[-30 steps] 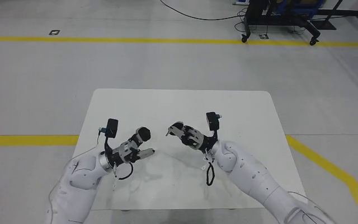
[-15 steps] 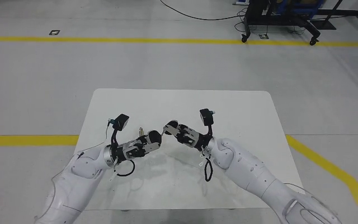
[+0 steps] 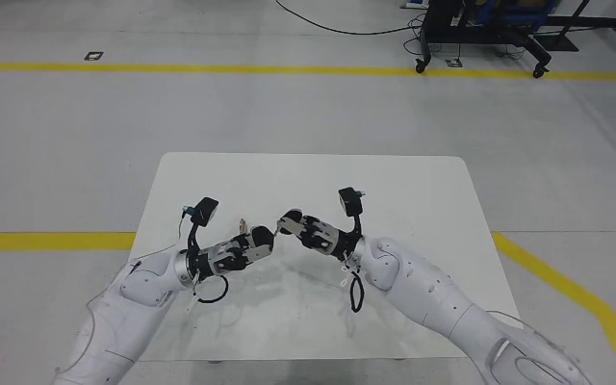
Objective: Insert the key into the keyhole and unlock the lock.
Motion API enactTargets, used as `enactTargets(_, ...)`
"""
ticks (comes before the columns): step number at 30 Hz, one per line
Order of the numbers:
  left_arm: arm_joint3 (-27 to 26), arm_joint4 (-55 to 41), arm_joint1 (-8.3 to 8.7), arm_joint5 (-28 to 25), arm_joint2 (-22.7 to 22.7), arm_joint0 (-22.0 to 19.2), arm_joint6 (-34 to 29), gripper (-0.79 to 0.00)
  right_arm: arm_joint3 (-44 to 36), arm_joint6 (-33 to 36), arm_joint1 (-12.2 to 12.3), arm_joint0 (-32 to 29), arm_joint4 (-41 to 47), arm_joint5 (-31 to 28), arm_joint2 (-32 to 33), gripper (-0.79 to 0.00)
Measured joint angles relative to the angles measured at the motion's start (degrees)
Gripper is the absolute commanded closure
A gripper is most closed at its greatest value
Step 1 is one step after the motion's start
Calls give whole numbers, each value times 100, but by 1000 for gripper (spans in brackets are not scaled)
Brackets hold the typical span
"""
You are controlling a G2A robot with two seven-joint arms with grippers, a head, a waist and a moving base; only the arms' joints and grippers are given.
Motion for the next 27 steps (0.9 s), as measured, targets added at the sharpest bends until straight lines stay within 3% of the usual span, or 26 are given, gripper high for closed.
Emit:
enactTargets(6, 11, -38, 15, 0, 19, -8, 0, -185, 3, 52, -5, 60, 57, 0, -106, 0)
enactTargets(10, 56, -66, 25, 0, 35, -31, 0, 0, 0, 80, -2, 95, 69, 0, -152, 0)
enactTargets(27, 220, -154, 42, 62, 77, -127, 112, 0, -49, 151, 56, 154, 175, 0, -294, 0)
